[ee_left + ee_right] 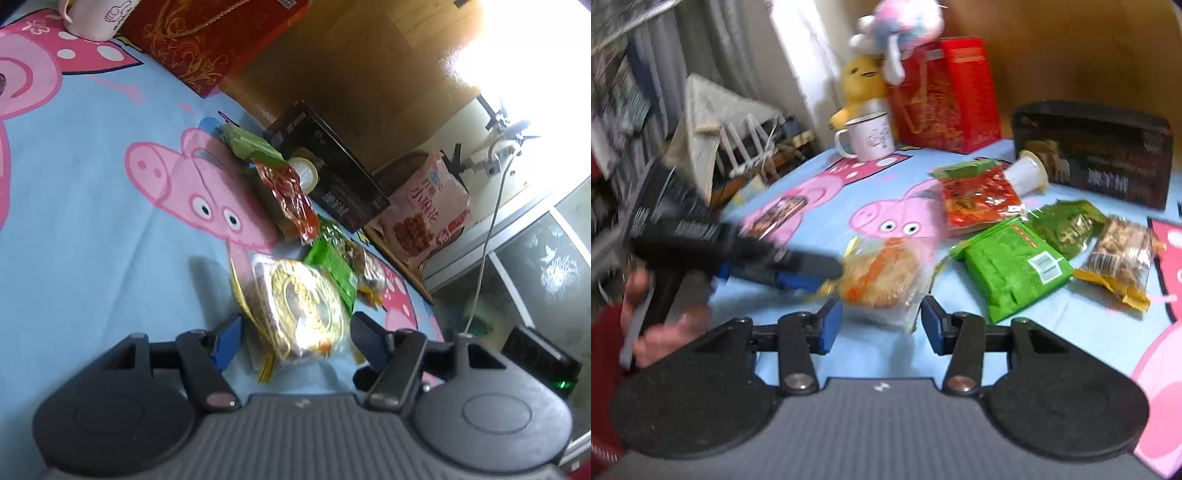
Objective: Organize snacks
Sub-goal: 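Lift the pastry into the black box and release it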
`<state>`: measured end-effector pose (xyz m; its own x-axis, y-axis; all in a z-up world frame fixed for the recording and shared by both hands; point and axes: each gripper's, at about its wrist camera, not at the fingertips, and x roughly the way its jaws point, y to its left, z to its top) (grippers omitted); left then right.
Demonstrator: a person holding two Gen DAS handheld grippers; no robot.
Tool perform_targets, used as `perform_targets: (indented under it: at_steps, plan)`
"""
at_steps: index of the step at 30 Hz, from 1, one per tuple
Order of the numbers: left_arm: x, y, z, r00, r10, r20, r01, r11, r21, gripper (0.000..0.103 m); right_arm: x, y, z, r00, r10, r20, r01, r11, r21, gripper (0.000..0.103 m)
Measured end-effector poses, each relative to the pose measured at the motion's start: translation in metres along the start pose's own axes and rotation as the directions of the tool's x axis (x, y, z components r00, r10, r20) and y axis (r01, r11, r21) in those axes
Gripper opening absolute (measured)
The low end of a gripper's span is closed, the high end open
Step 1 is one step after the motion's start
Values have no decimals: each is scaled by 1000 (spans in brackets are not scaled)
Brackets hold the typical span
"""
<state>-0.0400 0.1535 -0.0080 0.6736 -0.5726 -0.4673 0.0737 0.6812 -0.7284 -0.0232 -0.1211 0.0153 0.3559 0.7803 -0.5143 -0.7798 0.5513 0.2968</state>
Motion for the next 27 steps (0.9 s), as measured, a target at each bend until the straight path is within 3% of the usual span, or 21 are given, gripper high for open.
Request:
perform_targets:
  at_steps: [7, 9, 12, 13, 14, 20, 24, 27]
  plan:
    - [-3, -1, 1, 1000, 26, 11, -26, 999, 19, 64, 15, 2, -4, 998, -42, -42, 38, 996, -77, 55]
    - [6, -1, -2, 1000, 16, -17, -15, 1000, 15, 55, 26, 9, -8, 996, -62, -62, 53, 989, -141, 55]
    - [7, -10, -5, 1000, 26, -7, -26, 998, 59, 52, 33, 22, -12, 993, -121, -20, 113, 966, -231, 50]
    - [6, -13, -3, 1000, 21, -6, -21, 997, 69, 52, 32, 23, -11, 991, -135, -9, 129, 963, -236, 39]
    - [6, -16, 0, 1000, 16, -2, -16, 997, 76, 52, 31, 23, -9, 991, -136, 1, 133, 963, -234, 35]
    - [10, -44, 24, 1000, -9, 30, 3, 985, 170, 52, 12, 15, 9, 984, -144, 105, 161, 971, -176, 32]
    - [30, -65, 50, 999, -42, 17, 37, 975, 220, 52, 0, 2, 29, 961, -194, 199, 227, 960, -162, 31]
    - [49, -89, 74, 997, -68, 43, 52, 953, 297, 52, 0, -20, 48, 941, -257, 221, 289, 949, -129, 30]
